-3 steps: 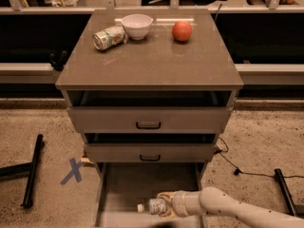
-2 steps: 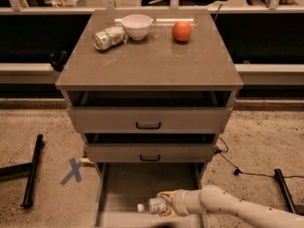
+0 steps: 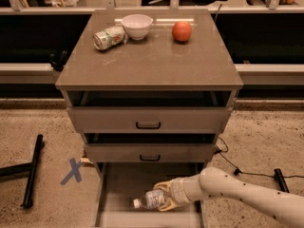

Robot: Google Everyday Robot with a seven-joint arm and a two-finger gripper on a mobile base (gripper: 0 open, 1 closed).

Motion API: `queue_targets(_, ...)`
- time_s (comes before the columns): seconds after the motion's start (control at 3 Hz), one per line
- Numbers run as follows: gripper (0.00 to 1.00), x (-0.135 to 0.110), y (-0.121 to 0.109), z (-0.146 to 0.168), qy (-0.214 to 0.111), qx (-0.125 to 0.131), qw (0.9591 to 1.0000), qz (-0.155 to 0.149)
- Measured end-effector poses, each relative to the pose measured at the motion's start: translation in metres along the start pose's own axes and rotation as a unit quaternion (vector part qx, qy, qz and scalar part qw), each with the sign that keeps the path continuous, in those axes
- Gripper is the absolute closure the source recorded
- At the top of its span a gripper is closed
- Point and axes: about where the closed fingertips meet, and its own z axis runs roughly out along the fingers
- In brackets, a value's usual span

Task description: Pick blue plastic bottle from bottom drawer and place on counter

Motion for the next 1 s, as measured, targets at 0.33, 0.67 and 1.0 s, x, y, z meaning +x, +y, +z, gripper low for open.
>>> queue_targets(0.33, 1.0, -0.042, -0.028, -0.034, 0.009, 0.0, 0.9994, -0.034)
queue_targets(0.67, 1.0, -0.042, -0.028, -0.034, 0.009, 0.0, 0.9994, -0.034)
queue_targets(1.0, 1.0, -0.048, -0.04, -0.052, -0.011, 0.006, 0.9998, -0.018)
